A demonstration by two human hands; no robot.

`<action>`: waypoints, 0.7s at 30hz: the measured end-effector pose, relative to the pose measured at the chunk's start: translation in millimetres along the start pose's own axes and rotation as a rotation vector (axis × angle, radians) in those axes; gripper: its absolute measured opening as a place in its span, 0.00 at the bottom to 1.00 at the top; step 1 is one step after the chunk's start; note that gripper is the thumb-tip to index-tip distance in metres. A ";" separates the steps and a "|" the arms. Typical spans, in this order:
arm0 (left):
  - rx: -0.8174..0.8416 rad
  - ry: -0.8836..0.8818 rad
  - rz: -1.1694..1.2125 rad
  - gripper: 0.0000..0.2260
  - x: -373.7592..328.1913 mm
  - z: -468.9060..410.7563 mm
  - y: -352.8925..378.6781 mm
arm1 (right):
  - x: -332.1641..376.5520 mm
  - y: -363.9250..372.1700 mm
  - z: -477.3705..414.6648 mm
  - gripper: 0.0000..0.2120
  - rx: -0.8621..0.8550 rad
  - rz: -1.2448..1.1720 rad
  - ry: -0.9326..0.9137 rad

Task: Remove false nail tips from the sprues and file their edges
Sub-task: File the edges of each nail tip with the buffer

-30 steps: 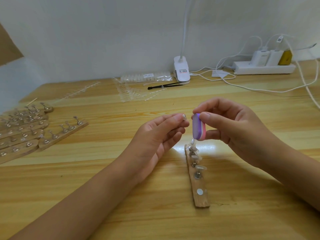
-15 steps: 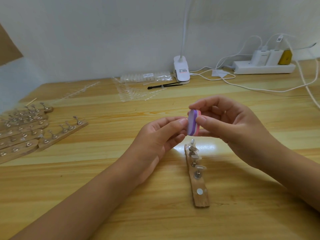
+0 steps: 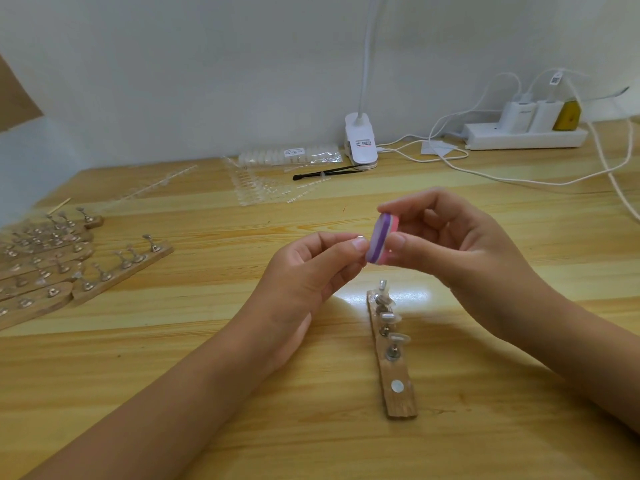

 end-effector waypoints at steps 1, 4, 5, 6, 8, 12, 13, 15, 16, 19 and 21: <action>-0.001 0.001 0.001 0.18 0.1 0.4 0.5 | -0.4 1.7 -0.1 0.15 0.023 0.003 0.019; -0.002 -0.001 0.007 0.17 0.5 0.3 1.1 | -4.1 4.3 0.2 0.13 0.069 0.006 0.057; -0.001 -0.005 0.009 0.17 0.7 0.4 1.3 | -3.6 2.6 -0.6 0.13 0.046 0.001 0.039; -0.001 -0.007 0.009 0.17 0.7 0.6 1.9 | -2.9 0.3 -1.3 0.13 0.018 -0.009 0.020; -0.005 -0.003 0.013 0.19 1.0 1.1 3.2 | -2.8 -1.6 -1.5 0.13 0.012 -0.026 0.017; -0.012 0.007 0.026 0.16 0.2 1.2 3.0 | -6.0 5.1 0.7 0.12 0.119 -0.014 0.078; -0.013 0.010 0.016 0.15 -0.2 1.4 2.6 | -5.2 3.8 0.1 0.12 0.095 -0.014 0.060; -0.015 0.019 -0.008 0.14 -0.9 1.8 2.7 | -4.0 -0.4 -1.0 0.12 0.031 -0.032 0.026; -0.016 0.024 -0.015 0.14 -1.2 1.9 2.9 | -4.0 -0.3 -1.0 0.12 0.026 -0.039 0.026; -0.024 0.037 -0.016 0.15 -2.1 2.5 2.0 | -6.7 4.2 0.7 0.12 0.074 -0.017 0.066; -0.025 0.042 -0.032 0.14 -2.8 2.7 1.8 | -5.1 2.6 0.2 0.13 0.039 -0.019 0.041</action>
Point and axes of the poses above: each hand's wrist, its own z-axis away from the middle knuckle, its own y-axis out of the palm, x = y × z, the point moved 7 cm from there along -z, towards the middle knuckle, and after that the axes turned 15 degrees about -z, right-handed, at the moved point
